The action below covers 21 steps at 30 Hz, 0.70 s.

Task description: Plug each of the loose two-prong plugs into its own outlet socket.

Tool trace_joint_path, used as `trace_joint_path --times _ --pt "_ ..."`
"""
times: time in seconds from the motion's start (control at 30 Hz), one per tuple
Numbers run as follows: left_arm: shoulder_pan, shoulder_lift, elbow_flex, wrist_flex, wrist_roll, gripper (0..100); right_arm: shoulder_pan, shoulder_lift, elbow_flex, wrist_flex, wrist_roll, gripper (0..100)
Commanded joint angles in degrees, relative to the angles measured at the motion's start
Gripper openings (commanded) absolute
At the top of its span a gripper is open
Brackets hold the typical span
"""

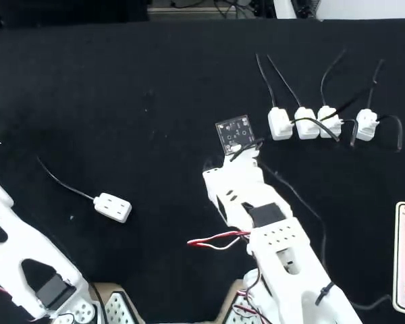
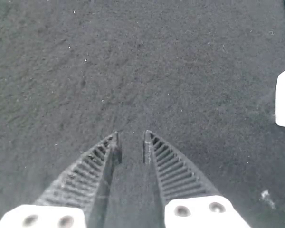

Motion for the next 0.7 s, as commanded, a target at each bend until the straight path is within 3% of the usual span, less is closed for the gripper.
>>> trace_joint_path --times 0.0,0.37,0.67 --pt "0.04 -10.46 7.69 0.53 -0.53 3 -0.70 -1.54 -0.40 -1.23 0.00 7.8" --pt "1.45 -29.10 30.11 0.35 -0.53 3 -0.70 -1.63 -0.48 -1.32 0.00 7.8" --pt "9.10 -47.38 51.21 0.18 -0.62 3 -0.70 -1.63 -0.48 -1.32 0.00 7.8"
